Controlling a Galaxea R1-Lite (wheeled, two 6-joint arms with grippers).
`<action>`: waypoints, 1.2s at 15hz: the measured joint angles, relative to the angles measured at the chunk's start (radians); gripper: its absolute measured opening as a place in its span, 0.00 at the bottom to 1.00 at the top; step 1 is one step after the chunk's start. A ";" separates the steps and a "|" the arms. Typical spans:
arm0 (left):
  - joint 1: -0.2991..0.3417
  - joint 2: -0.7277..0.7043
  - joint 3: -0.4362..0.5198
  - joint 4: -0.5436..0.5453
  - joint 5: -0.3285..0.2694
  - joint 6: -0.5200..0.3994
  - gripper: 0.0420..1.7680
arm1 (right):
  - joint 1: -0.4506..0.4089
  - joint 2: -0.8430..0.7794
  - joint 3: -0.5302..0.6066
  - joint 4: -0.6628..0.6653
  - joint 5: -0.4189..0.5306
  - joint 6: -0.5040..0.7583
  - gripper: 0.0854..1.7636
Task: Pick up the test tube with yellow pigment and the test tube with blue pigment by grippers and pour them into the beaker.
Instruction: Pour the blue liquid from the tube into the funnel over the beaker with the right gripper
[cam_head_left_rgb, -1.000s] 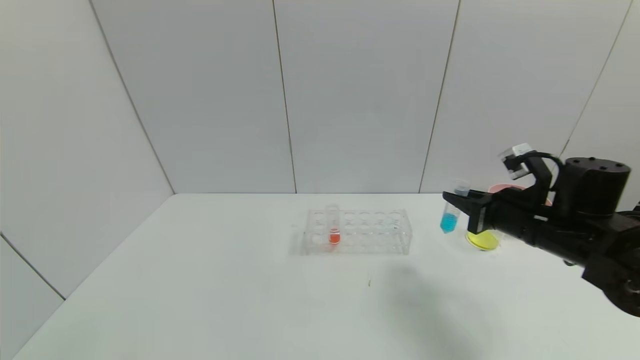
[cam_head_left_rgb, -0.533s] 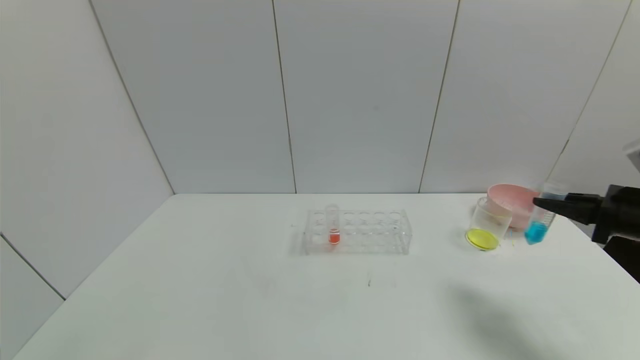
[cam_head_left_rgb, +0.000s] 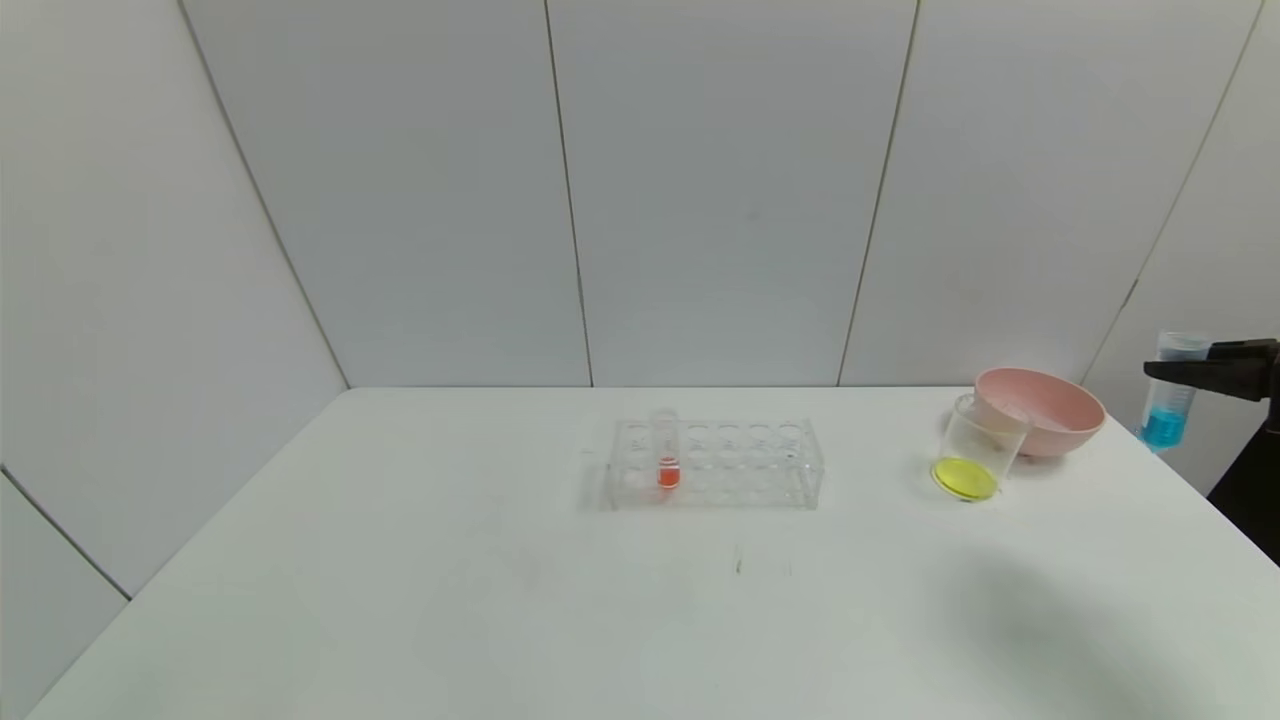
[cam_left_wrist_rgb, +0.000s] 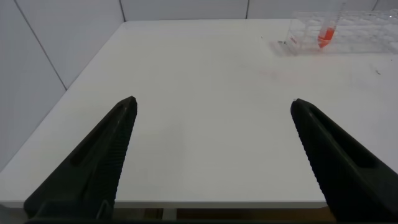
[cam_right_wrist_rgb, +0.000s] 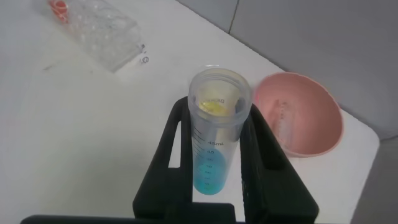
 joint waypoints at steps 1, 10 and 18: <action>0.000 0.000 0.000 0.000 0.000 0.000 1.00 | -0.010 0.033 -0.067 0.088 -0.001 -0.090 0.25; 0.000 0.000 0.000 0.000 0.000 0.000 1.00 | 0.024 0.307 -0.521 0.413 -0.157 -0.328 0.25; 0.000 0.000 0.000 0.000 0.000 0.000 1.00 | 0.103 0.408 -0.694 0.506 -0.278 -0.401 0.25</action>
